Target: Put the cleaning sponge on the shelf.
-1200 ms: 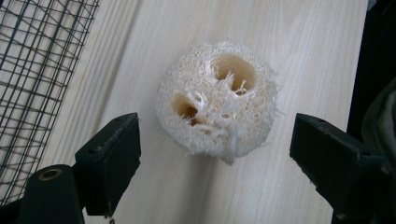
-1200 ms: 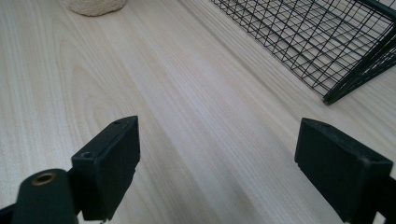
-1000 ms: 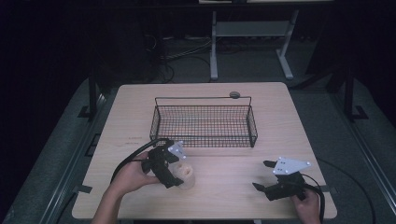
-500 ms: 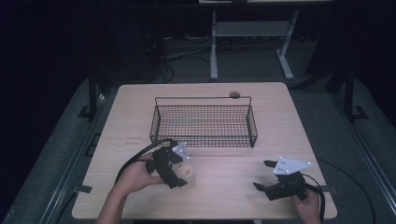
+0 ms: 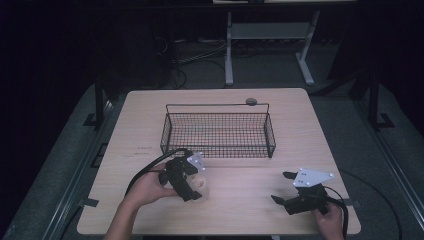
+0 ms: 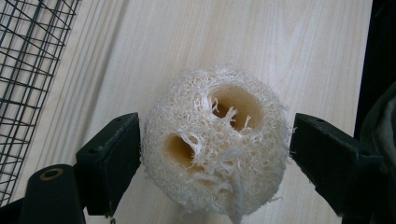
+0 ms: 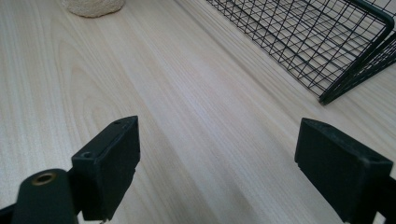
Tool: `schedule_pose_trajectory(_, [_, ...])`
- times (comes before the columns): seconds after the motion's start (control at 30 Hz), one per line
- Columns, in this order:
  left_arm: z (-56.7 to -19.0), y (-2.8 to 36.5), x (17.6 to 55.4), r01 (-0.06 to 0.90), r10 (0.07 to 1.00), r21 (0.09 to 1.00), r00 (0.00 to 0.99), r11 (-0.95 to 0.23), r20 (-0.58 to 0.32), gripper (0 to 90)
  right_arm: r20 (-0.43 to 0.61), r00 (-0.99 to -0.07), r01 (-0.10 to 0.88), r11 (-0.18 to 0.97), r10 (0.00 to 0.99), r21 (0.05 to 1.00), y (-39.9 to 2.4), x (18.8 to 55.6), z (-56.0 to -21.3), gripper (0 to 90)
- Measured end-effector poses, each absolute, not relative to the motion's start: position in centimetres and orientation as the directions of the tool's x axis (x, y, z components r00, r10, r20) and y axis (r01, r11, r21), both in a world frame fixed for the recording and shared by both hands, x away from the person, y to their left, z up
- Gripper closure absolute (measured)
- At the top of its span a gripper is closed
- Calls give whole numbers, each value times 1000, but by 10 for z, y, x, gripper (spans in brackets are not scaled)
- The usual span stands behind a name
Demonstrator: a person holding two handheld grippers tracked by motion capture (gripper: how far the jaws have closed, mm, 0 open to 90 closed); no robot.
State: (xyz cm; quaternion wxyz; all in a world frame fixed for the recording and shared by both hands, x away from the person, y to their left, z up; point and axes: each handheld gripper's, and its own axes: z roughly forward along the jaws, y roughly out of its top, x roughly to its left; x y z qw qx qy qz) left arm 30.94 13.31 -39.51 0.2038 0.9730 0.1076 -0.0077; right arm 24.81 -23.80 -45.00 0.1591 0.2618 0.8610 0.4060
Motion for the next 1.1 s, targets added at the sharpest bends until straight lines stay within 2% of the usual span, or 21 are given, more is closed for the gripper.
schedule_pose_trajectory(0.07, [-396,133,310,211,205,395,977,-894,-58,164,-60,-812,323,533,580,782,-238,248,-450,135])
schedule_pose_trajectory(0.13, [-396,133,310,206,198,395,978,-896,-62,216,-61,-812,322,532,581,783,-238,248,-450,136])
schedule_pose_trajectory(0.53, [-399,131,312,209,198,374,978,-904,-67,237,-58,-812,322,528,581,786,-239,248,-450,136])
schedule_pose_trajectory(0.6, [-399,131,312,205,195,372,979,-905,-66,273,-58,-811,322,527,582,786,-239,248,-450,136])
schedule_pose_trajectory(1.1, [-389,134,314,213,200,390,977,-896,-76,284,-61,-810,321,527,584,787,-240,249,-450,135])
